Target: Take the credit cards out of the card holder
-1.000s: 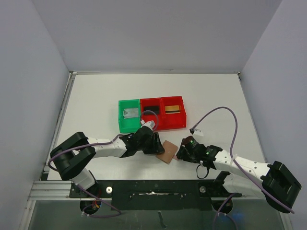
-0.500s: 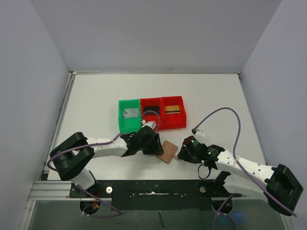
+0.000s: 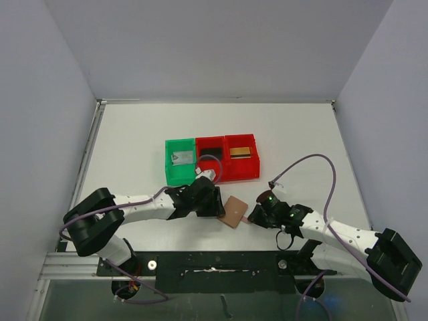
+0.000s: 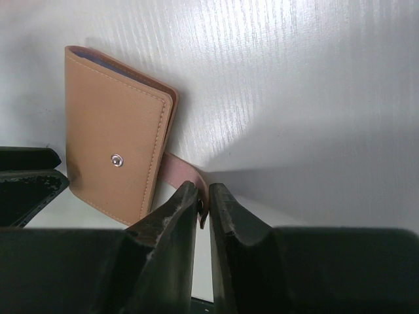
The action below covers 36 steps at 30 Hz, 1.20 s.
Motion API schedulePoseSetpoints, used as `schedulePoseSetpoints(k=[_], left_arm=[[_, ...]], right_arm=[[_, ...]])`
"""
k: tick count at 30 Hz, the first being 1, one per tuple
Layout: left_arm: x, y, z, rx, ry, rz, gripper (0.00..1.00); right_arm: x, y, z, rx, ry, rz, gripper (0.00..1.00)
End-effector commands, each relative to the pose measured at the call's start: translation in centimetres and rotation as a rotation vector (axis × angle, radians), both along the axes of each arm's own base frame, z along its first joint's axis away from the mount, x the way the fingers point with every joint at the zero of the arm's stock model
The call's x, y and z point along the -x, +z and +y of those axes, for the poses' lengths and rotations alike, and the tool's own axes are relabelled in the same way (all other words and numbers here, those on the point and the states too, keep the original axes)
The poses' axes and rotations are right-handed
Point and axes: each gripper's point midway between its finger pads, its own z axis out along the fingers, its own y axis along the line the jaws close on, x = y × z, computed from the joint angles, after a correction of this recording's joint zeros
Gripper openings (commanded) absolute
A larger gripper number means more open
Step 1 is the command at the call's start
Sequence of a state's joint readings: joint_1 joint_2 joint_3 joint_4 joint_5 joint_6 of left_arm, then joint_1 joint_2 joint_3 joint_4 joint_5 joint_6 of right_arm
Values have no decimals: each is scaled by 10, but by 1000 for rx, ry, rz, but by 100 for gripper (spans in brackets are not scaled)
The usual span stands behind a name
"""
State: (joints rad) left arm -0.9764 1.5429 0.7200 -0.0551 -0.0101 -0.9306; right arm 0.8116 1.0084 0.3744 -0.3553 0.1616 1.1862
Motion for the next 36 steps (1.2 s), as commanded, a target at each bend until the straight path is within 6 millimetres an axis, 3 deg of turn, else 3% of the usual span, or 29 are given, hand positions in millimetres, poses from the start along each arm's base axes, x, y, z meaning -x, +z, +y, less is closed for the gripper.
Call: schedulePoseSetpoints(k=[1, 7, 16, 22, 25, 32, 36], left_arm=[[-10, 30, -3, 51, 17, -85, 47], [-21, 46, 15, 59, 113, -168, 58], [-28, 63, 51, 54, 224, -262, 86], [-29, 73, 71, 86, 314, -290, 86], [-28, 81, 79, 121, 332, -314, 86], [-21, 95, 91, 196, 336, -359, 86], [-18, 98, 100, 213, 352, -364, 86]], right_arm=[[-9, 11, 9, -57, -10, -46, 12], [-14, 30, 16, -105, 29, -111, 1], [-23, 78, 25, -146, 128, -246, 0], [-32, 124, 43, -179, 247, -361, 0], [-38, 136, 54, -162, 319, -381, 1], [-52, 134, 93, -140, 479, -340, 1], [-50, 136, 120, -193, 574, -333, 0]])
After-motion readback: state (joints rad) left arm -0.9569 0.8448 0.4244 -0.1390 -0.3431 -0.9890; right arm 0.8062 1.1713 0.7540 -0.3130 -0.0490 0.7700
